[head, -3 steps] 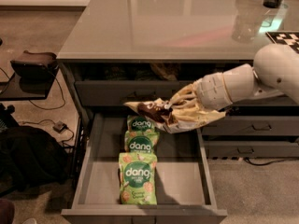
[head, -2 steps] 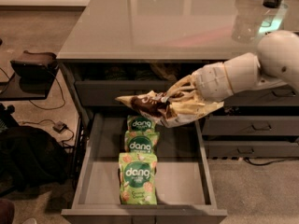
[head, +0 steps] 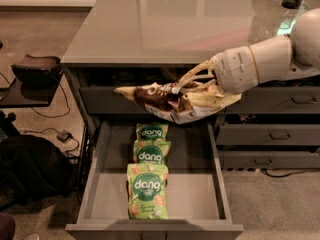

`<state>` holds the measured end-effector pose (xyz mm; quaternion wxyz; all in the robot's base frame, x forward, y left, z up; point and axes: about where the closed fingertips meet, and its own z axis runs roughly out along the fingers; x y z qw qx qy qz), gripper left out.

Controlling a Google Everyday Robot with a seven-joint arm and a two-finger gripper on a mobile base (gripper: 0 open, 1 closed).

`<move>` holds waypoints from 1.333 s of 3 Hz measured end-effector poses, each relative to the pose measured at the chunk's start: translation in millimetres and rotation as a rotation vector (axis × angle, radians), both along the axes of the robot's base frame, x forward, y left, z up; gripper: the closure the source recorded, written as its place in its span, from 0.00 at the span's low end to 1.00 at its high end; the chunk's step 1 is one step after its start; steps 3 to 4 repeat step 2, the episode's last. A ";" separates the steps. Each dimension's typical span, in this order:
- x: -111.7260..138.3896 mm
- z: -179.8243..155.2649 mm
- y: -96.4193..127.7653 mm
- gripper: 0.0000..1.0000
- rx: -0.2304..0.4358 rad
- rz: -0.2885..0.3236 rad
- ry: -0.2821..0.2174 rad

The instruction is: Pick brown chip bag from middle drawer and place on counter

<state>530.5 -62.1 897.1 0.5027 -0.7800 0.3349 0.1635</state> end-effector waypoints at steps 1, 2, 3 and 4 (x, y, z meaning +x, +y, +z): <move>-2.7 48.2 -8.3 1.00 0.058 -0.018 -0.040; -2.7 48.3 -8.3 1.00 0.059 -0.018 -0.040; -2.7 48.3 -8.3 1.00 0.059 -0.018 -0.040; -2.7 48.3 -8.3 1.00 0.059 -0.018 -0.040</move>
Offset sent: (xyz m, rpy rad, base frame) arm -0.0038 -0.0197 0.0756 0.0890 -0.0599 -0.0475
